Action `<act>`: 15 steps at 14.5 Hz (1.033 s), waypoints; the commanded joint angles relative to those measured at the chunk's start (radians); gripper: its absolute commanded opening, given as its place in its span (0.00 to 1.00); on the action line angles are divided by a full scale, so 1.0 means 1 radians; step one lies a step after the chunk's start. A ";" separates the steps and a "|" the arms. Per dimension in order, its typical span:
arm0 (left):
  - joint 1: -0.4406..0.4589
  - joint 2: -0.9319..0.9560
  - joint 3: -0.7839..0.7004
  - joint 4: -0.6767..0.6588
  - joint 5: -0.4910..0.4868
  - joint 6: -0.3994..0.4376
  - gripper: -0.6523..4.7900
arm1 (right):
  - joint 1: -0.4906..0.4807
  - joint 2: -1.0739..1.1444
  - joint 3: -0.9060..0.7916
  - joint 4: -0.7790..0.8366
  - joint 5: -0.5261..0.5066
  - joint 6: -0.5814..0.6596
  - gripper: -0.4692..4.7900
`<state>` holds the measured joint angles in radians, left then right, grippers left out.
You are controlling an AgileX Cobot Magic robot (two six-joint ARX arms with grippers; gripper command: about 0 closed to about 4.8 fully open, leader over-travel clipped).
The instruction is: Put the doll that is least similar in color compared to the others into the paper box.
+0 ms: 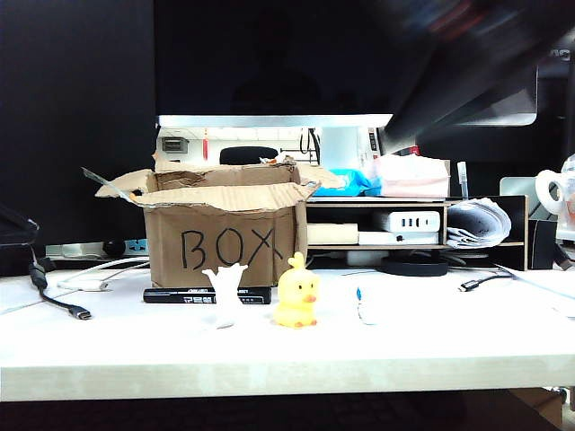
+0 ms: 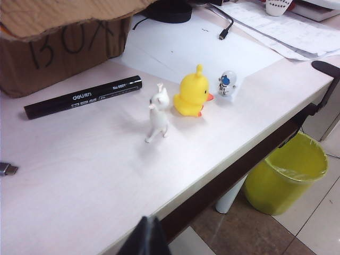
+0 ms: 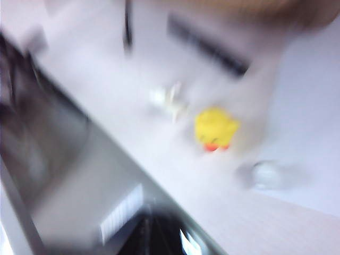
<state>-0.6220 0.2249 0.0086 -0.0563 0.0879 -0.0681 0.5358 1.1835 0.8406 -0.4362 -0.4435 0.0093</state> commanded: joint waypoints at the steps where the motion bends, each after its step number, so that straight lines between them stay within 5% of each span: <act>1: -0.001 0.000 0.001 0.012 0.002 0.001 0.11 | 0.091 0.261 0.269 -0.240 0.174 -0.165 0.33; 4: -0.001 0.000 0.001 0.012 -0.002 0.001 0.11 | 0.145 0.470 0.505 -0.418 0.255 -0.222 0.77; 5: -0.001 0.000 0.001 0.012 0.005 0.002 0.11 | 0.154 0.511 0.544 -0.429 0.281 -0.224 1.00; 15: -0.001 0.000 0.001 0.012 0.002 0.001 0.11 | 0.169 0.648 0.558 -0.329 0.315 -0.272 1.00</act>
<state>-0.6220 0.2249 0.0086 -0.0563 0.0887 -0.0681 0.7040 1.8263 1.3933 -0.7742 -0.1276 -0.2531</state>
